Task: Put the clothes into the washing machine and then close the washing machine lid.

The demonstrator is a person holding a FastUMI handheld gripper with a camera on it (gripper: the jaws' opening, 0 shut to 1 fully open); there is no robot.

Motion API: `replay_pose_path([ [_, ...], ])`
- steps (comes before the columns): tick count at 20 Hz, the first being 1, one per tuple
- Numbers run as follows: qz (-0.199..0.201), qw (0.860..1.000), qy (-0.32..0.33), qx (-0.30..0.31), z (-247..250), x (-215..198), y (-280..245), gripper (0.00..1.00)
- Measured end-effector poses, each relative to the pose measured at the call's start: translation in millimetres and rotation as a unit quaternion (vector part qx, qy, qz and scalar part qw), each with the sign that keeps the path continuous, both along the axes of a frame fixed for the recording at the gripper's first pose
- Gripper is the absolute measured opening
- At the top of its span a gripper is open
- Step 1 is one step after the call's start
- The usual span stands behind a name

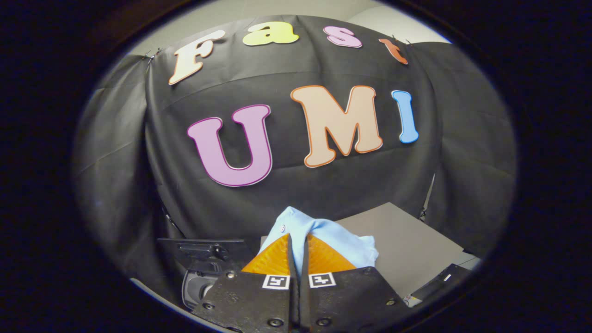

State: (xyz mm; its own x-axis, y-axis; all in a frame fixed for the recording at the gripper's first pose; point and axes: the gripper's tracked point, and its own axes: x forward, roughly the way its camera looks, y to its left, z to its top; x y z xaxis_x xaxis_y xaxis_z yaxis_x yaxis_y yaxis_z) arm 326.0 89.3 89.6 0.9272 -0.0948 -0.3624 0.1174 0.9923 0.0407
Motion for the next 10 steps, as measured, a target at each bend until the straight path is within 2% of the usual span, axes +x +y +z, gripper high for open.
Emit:
replay_pose_path([
  [5,0.039,0.999,0.018,0.024,-22.5,-1.3,57.3,0.01],
  [10,0.095,0.994,0.042,0.043,-52.9,-9.2,124.9,0.01],
])
